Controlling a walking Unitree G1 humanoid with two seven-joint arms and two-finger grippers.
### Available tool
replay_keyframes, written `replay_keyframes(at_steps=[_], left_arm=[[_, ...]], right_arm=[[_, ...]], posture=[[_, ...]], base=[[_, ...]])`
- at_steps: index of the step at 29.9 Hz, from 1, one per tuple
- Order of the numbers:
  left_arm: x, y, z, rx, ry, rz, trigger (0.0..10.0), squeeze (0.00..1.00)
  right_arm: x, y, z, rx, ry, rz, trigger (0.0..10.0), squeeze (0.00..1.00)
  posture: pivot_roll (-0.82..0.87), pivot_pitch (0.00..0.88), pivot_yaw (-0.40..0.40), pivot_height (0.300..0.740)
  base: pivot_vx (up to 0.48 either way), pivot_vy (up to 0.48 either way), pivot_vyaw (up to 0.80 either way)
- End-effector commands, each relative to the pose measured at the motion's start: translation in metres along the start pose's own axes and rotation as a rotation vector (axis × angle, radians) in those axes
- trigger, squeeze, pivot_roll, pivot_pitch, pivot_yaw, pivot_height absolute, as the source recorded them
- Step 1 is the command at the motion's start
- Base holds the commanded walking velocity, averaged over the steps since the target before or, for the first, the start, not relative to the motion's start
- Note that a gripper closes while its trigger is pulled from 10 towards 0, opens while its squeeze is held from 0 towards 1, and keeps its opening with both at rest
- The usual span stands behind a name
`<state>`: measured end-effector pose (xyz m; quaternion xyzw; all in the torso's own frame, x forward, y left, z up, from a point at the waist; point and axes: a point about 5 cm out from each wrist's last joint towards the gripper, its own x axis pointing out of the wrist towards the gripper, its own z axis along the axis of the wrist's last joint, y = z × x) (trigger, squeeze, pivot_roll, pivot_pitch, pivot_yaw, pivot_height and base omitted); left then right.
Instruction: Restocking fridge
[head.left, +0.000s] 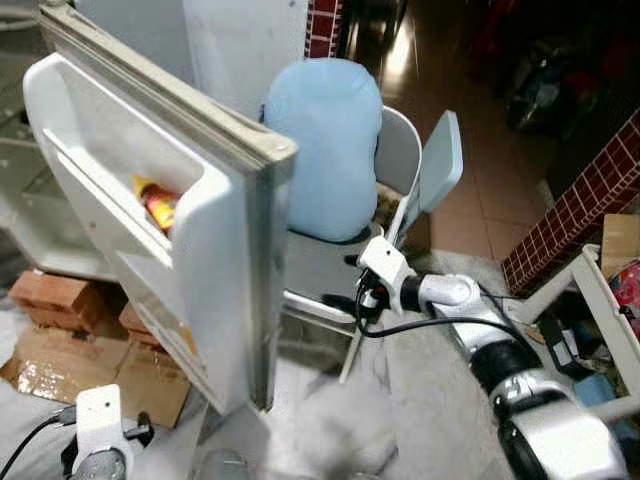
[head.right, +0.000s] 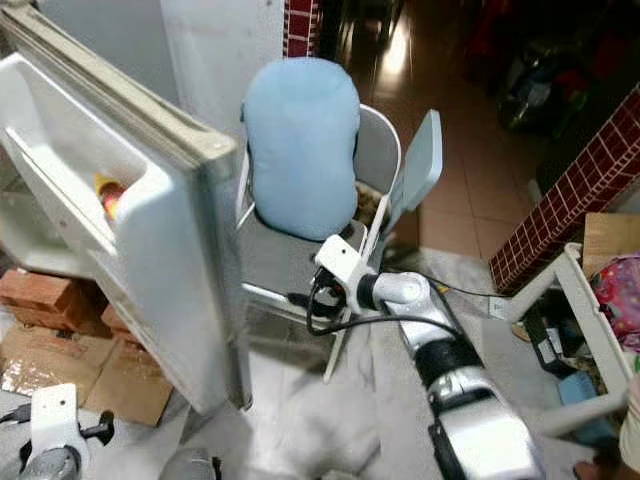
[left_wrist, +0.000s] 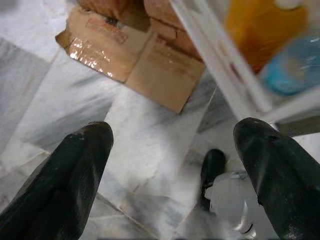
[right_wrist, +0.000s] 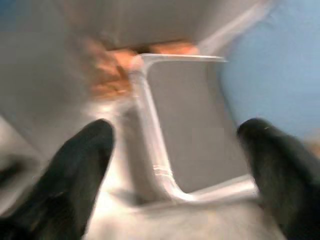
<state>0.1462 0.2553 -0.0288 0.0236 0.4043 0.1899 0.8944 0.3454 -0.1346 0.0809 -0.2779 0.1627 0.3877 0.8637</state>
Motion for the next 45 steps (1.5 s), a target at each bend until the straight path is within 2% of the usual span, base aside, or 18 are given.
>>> replay_keyframes(at_steps=[1, 2, 3, 4, 5, 6, 7, 9, 10, 13, 14, 17, 19, 22, 34, 45], left_arm=[[0.000, 0.000, 0.000, 0.011, 0.006, -0.002, 10.0, 0.00], [0.000, 0.000, 0.000, 0.011, 0.006, -0.002, 10.0, 0.00], [0.000, 0.001, 0.000, 0.009, 0.004, 0.007, 10.0, 0.00], [0.000, 0.002, -0.001, 0.006, 0.004, 0.014, 10.0, 0.00], [0.000, 0.002, -0.002, -0.002, 0.009, 0.026, 10.0, 0.00], [0.000, 0.002, -0.002, -0.003, 0.010, 0.028, 10.0, 0.00], [0.000, 0.003, -0.002, -0.005, 0.010, 0.031, 10.0, 0.00], [0.000, 0.003, -0.003, -0.018, 0.016, 0.029, 10.0, 0.00], [0.000, 0.004, -0.006, -0.030, 0.038, 0.033, 10.0, 0.00], [0.002, 0.007, -0.014, -0.081, 0.097, 0.046, 10.0, 0.00], [0.003, 0.007, -0.016, -0.097, 0.109, 0.043, 10.0, 0.00], [0.004, 0.007, -0.017, -0.096, 0.112, 0.044, 10.0, 0.00], [0.005, 0.008, -0.018, -0.091, 0.116, 0.045, 10.0, 0.00], [0.005, 0.008, -0.018, -0.087, 0.121, 0.048, 10.0, 0.00], [0.011, 0.007, -0.016, -0.080, 0.127, 0.056, 10.0, 0.00], [0.016, 0.005, -0.014, -0.093, 0.123, 0.062, 10.0, 0.00]], right_arm=[[0.004, -0.020, 0.024, -0.081, -0.001, -0.189, 10.0, 0.00], [0.004, -0.020, 0.024, -0.081, -0.001, -0.189, 10.0, 0.00], [0.009, -0.025, 0.055, -0.020, -0.127, -0.246, 10.0, 0.00], [0.013, -0.024, 0.070, 0.064, -0.204, -0.239, 10.0, 0.00], [0.018, -0.021, 0.090, 0.218, -0.314, -0.204, 10.0, 0.00], [0.019, -0.021, 0.094, 0.249, -0.333, -0.193, 10.0, 0.00], [0.022, -0.015, 0.103, 0.321, -0.382, -0.140, 10.0, 0.00], [0.024, -0.004, 0.116, 0.387, -0.448, -0.031, 10.0, 0.00], [0.024, 0.005, 0.121, 0.375, -0.466, 0.017, 10.0, 0.00], [0.024, 0.030, 0.124, 0.352, -0.465, 0.058, 10.0, 0.00], [0.024, 0.044, 0.124, 0.364, -0.468, 0.065, 10.0, 0.00], [0.025, 0.049, 0.123, 0.376, -0.465, 0.070, 10.0, 0.00], [0.028, 0.060, 0.119, 0.380, -0.449, 0.073, 10.0, 0.00], [0.027, 0.068, 0.123, 0.371, -0.455, 0.108, 10.0, 0.00], [0.026, 0.065, 0.132, 0.372, -0.431, 0.072, 10.0, 0.00], [0.028, 0.069, 0.126, 0.355, -0.394, 0.068, 10.0, 0.00]], posture=[[0.16, 0.000, -0.074, 0.740], [0.16, 0.000, -0.074, 0.740], [0.18, 0.000, -0.077, 0.740], [0.18, 0.000, -0.079, 0.740], [0.19, 0.000, -0.080, 0.740], [0.19, 0.000, -0.080, 0.740], [0.19, 0.000, -0.082, 0.740], [0.19, 0.000, -0.082, 0.740], [0.19, 0.000, -0.085, 0.740], [0.18, 0.000, -0.082, 0.740], [0.18, 0.000, -0.076, 0.740], [0.18, 0.000, -0.076, 0.740], [0.18, 0.000, -0.071, 0.740], [0.18, 0.000, -0.070, 0.740], [0.17, 0.000, -0.070, 0.740], [0.17, 0.000, -0.075, 0.740]], base=[[0.000, 0.000, 0.00], [0.000, 0.000, 0.00], [0.000, 0.000, 0.00], [0.000, 0.000, 0.00], [0.000, 0.000, 0.00], [0.000, 0.000, 0.00], [0.000, 0.000, 0.00], [0.000, 0.000, 0.00], [0.000, 0.000, 0.00], [0.000, 0.000, 0.00], [0.000, 0.259, 0.00], [0.000, 0.336, 0.00], [0.000, 0.480, 0.00], [0.000, 0.480, 0.00], [0.000, 0.480, 0.00], [0.000, 0.480, 0.00]])
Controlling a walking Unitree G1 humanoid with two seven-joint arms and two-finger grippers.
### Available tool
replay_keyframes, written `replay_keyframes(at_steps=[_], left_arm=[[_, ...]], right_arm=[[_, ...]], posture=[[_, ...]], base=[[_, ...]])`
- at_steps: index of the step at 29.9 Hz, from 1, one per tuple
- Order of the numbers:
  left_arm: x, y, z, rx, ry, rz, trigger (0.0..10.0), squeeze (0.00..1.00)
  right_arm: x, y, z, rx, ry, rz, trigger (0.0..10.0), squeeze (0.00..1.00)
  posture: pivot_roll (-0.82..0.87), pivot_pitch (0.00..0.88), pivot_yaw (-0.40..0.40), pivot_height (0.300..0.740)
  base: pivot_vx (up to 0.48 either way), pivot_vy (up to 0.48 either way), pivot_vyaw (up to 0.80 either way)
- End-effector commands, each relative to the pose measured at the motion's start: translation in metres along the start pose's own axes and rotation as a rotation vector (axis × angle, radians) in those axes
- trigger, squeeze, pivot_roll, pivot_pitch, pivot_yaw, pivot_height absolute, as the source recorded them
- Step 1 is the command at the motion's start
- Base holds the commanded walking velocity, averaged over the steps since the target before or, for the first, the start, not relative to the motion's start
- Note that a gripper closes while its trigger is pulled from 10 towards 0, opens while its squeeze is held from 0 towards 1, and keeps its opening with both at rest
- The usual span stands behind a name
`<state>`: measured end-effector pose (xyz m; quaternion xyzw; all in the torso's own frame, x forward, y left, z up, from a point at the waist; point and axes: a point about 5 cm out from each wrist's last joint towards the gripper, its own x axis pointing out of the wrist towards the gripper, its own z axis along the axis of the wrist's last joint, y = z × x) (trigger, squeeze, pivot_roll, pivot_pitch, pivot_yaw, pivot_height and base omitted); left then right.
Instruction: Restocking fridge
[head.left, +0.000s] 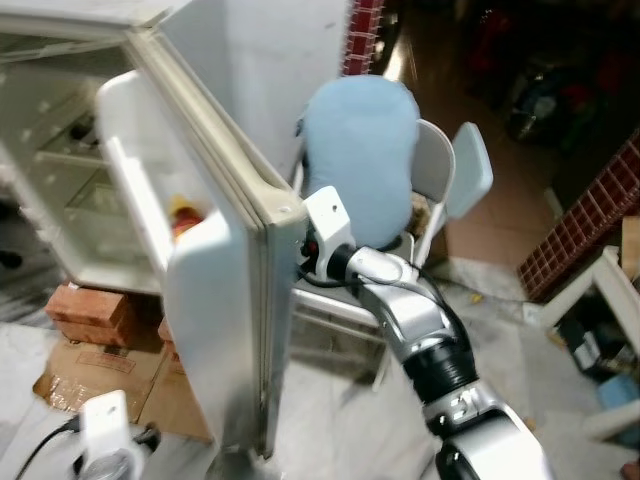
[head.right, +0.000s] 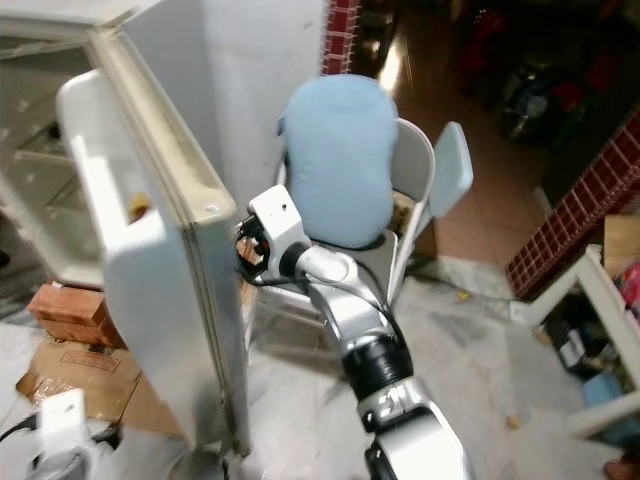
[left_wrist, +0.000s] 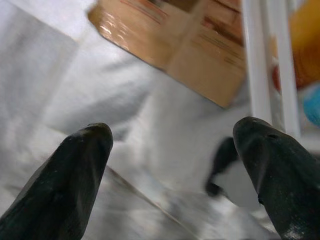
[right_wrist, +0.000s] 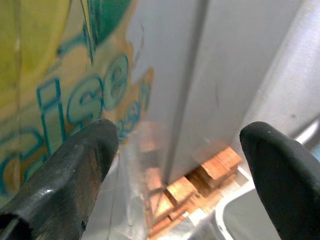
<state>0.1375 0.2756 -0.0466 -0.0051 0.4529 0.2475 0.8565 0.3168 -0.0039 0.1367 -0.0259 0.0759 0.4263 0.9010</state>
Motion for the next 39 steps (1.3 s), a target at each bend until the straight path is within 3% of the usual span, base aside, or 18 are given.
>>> replay_keyframes(at_steps=[1, 12, 14, 19, 24, 33, 39], left_arm=[[0.000, -0.013, 0.001, -0.014, -0.006, -0.031, 10.0, 0.00], [0.002, -0.013, 0.001, -0.014, -0.006, -0.029, 10.0, 0.00], [0.002, -0.013, 0.001, -0.014, -0.006, -0.029, 10.0, 0.00], [0.002, -0.012, -0.001, -0.015, -0.008, -0.012, 10.0, 0.00], [0.002, -0.009, -0.002, -0.013, -0.008, -0.005, 10.0, 0.00], [0.003, -0.004, -0.003, -0.005, -0.032, 0.014, 10.0, 0.00], [0.003, 0.004, -0.001, 0.010, -0.064, 0.097, 10.0, 0.00]], right_arm=[[0.000, -0.002, 0.006, -0.027, -0.009, 0.002, 10.0, 0.00], [0.000, 0.000, 0.008, -0.029, -0.017, 0.028, 10.0, 0.00], [-0.001, 0.005, 0.009, -0.007, -0.026, 0.073, 10.0, 0.00], [-0.008, 0.029, 0.014, 0.050, -0.069, 0.325, 10.0, 0.00], [-0.014, 0.033, 0.011, 0.029, -0.050, 0.424, 10.0, 0.00], [-0.025, 0.031, 0.018, 0.032, -0.052, 0.530, 10.0, 0.00], [-0.030, 0.036, 0.021, 0.021, -0.056, 0.586, 10.0, 0.00]], posture=[[0.17, 0.000, -0.075, 0.740], [0.17, 0.000, -0.074, 0.740], [0.17, 0.000, -0.074, 0.740], [0.18, 0.000, -0.080, 0.740], [0.18, 0.000, -0.081, 0.740], [0.18, 0.000, -0.083, 0.740], [0.18, 0.000, -0.082, 0.740]], base=[[0.000, 0.480, 0.00], [0.000, 0.480, 0.00], [0.000, 0.480, 0.00], [0.000, 0.478, 0.00], [0.000, 0.474, 0.00], [0.000, 0.000, 0.00], [0.000, 0.000, 0.00]])
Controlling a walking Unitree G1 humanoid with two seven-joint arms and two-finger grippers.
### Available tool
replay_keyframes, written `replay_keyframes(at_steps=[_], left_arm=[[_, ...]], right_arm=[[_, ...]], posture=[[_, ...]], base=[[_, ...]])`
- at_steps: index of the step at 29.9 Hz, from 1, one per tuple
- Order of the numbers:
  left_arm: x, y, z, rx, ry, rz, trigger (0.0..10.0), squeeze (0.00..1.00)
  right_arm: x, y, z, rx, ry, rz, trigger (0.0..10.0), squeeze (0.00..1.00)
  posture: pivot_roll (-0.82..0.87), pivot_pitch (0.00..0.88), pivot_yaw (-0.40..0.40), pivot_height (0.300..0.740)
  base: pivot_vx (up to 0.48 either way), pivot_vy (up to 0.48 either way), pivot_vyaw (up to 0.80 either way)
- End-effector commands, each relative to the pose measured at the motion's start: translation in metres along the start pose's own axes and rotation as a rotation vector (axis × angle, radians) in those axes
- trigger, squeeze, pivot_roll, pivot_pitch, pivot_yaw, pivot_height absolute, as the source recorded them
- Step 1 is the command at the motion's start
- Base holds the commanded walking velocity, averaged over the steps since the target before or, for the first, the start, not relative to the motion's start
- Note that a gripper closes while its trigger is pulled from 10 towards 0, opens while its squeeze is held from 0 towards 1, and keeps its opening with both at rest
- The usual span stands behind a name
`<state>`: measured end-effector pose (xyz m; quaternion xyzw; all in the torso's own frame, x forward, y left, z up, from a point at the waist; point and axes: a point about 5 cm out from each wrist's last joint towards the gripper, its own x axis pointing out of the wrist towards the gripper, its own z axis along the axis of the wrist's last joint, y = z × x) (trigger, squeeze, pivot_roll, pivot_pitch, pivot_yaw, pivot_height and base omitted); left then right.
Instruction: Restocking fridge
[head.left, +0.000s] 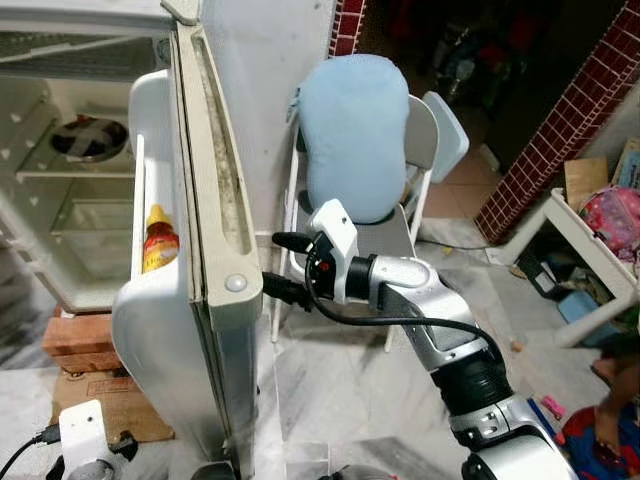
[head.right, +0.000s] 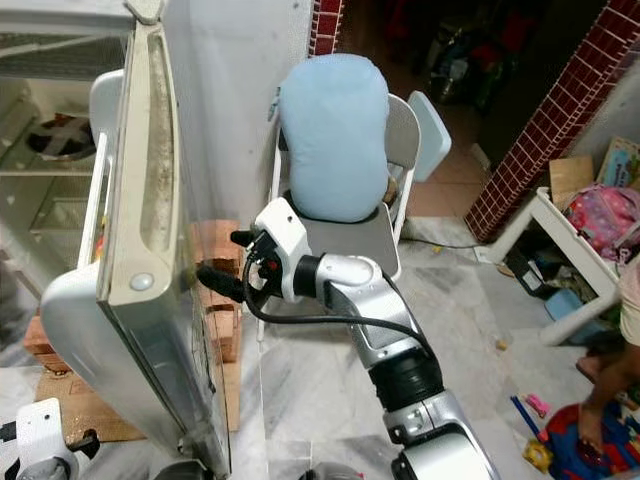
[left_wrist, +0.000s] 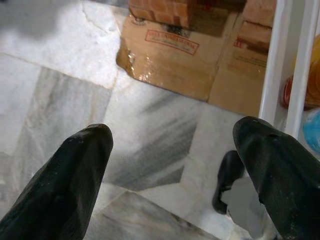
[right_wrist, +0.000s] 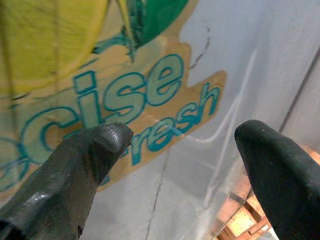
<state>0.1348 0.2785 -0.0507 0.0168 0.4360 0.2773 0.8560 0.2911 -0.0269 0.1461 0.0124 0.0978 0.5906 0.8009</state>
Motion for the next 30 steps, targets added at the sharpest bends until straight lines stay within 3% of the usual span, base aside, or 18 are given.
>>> replay_keyframes(at_steps=[1, 8, 30], left_arm=[[0.000, 0.001, 0.004, 0.007, -0.033, 0.033, 10.0, 0.00], [0.001, 0.004, 0.008, 0.001, -0.068, 0.051, 10.0, 0.00], [-0.001, 0.001, 0.014, 0.006, -0.102, 0.047, 10.0, 0.00]], right_arm=[[0.017, 0.025, 0.015, -0.055, -0.049, 0.180, 10.0, 0.00], [0.015, -0.015, -0.005, -0.100, 0.065, -0.159, 10.0, 0.00], [0.013, -0.032, -0.008, -0.113, 0.051, -0.270, 10.0, 0.00]], posture=[[0.18, 0.000, -0.082, 0.740], [0.18, 0.000, -0.084, 0.740], [0.18, 0.000, -0.081, 0.740]], base=[[0.000, 0.000, 0.00], [0.000, 0.000, 0.00], [-0.207, 0.000, 0.00]])
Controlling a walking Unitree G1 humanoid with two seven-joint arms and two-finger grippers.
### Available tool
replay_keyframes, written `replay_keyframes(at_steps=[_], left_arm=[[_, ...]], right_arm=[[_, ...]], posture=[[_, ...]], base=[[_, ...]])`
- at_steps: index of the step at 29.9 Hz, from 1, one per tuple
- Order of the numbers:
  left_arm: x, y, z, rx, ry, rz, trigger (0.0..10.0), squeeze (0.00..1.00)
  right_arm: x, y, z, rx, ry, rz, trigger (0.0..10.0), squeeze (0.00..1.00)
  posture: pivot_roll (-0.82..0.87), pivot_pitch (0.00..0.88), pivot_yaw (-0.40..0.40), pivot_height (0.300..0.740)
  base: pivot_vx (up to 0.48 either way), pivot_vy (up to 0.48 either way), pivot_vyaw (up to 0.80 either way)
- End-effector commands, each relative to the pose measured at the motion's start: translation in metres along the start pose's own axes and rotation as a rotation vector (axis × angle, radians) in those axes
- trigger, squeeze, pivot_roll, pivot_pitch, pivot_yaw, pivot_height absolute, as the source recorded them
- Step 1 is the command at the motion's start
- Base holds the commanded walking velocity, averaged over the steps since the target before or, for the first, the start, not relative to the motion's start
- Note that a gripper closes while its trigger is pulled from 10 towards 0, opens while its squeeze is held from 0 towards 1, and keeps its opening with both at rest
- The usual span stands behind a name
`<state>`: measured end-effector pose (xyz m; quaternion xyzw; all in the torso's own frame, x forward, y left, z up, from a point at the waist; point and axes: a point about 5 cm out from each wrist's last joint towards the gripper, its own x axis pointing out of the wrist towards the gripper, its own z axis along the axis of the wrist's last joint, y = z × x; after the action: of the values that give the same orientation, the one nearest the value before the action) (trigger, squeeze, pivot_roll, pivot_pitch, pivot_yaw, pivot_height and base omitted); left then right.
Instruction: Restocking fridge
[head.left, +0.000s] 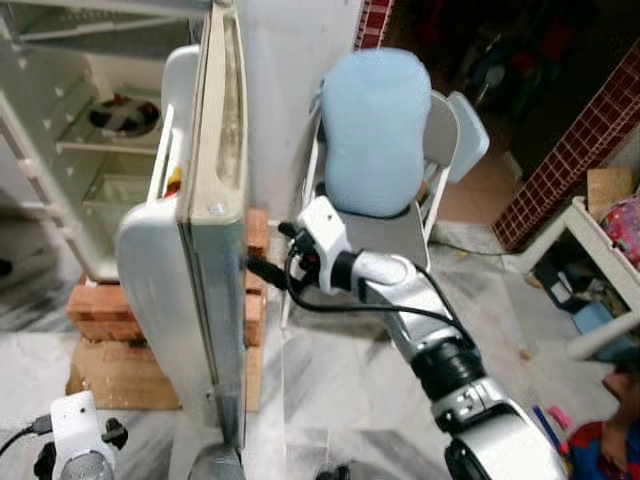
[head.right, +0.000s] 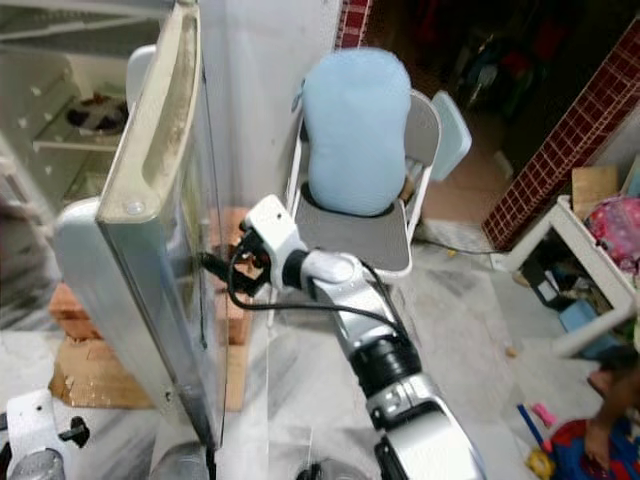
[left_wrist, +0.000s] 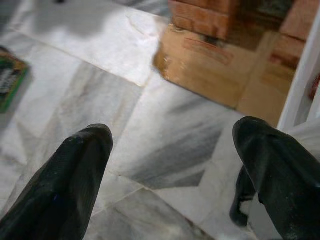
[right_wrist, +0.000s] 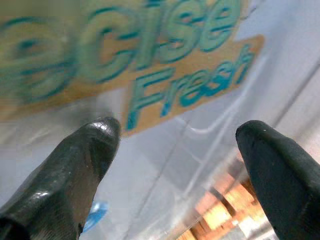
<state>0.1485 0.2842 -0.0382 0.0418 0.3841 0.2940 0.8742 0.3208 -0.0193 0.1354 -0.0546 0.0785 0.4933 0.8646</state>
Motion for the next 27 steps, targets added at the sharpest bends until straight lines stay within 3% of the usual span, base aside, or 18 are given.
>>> replay_keyframes(at_steps=[1, 11, 12, 16, 20, 22, 23, 24, 25, 26, 27], left_arm=[[-0.001, 0.000, -0.005, 0.014, 0.017, 0.005, 10.0, 0.00], [0.002, 0.009, -0.001, 0.009, -0.017, 0.069, 10.0, 0.00], [0.003, 0.016, 0.005, 0.009, -0.041, 0.121, 10.0, 0.00], [0.006, 0.021, 0.009, -0.007, -0.034, 0.157, 10.0, 0.00], [0.008, 0.022, 0.002, -0.032, 0.014, 0.155, 10.0, 0.00], [0.008, 0.020, 0.001, -0.039, 0.017, 0.150, 10.0, 0.00], [0.008, 0.018, 0.002, -0.041, 0.013, 0.146, 10.0, 0.00], [0.007, 0.016, 0.004, -0.043, 0.007, 0.142, 10.0, 0.00], [0.005, 0.012, 0.008, -0.048, -0.002, 0.132, 10.0, 0.00], [0.005, 0.010, 0.010, -0.050, -0.008, 0.125, 10.0, 0.00], [0.005, 0.010, 0.010, -0.050, -0.008, 0.125, 10.0, 0.00]], right_arm=[[-0.003, -0.006, -0.004, 0.001, 0.018, -0.033, 10.0, 0.00], [0.001, -0.010, -0.007, 0.041, 0.010, -0.133, 10.0, 0.00], [0.004, -0.011, -0.007, 0.053, 0.011, -0.186, 10.0, 0.00], [0.016, -0.012, -0.003, 0.105, 0.015, -0.292, 10.0, 0.00], [0.032, 0.000, 0.011, 0.103, -0.012, -0.285, 10.0, 0.00], [0.045, 0.018, 0.031, 0.167, -0.081, -0.211, 10.0, 0.00], [0.051, 0.031, 0.044, 0.242, -0.138, -0.124, 10.0, 0.00], [0.053, 0.041, 0.053, 0.294, -0.173, -0.036, 10.0, 0.00], [0.052, 0.062, 0.071, 0.347, -0.232, 0.157, 10.0, 0.00], [0.048, 0.072, 0.080, 0.352, -0.258, 0.250, 10.0, 0.00], [0.048, 0.072, 0.080, 0.352, -0.258, 0.250, 10.0, 0.00]], posture=[[0.18, 0.000, -0.080, 0.740], [0.18, 0.000, -0.077, 0.740], [0.18, 0.000, -0.075, 0.740], [0.18, 0.000, -0.075, 0.740], [0.18, 0.000, -0.076, 0.740], [0.18, 0.000, -0.079, 0.740], [0.18, 0.000, -0.084, 0.740], [0.19, 0.000, -0.085, 0.740], [0.19, 0.000, -0.086, 0.740], [0.19, 0.000, -0.087, 0.740], [0.19, 0.000, -0.087, 0.740]], base=[[0.000, 0.000, 0.00], [0.000, 0.000, 0.00], [0.000, 0.000, 0.00], [0.000, 0.000, 0.00], [0.000, 0.000, 0.00], [0.000, 0.000, 0.00], [0.000, 0.000, 0.00], [0.000, 0.000, 0.00], [0.000, 0.000, 0.00], [0.000, 0.000, 0.00], [0.000, 0.000, 0.00]])
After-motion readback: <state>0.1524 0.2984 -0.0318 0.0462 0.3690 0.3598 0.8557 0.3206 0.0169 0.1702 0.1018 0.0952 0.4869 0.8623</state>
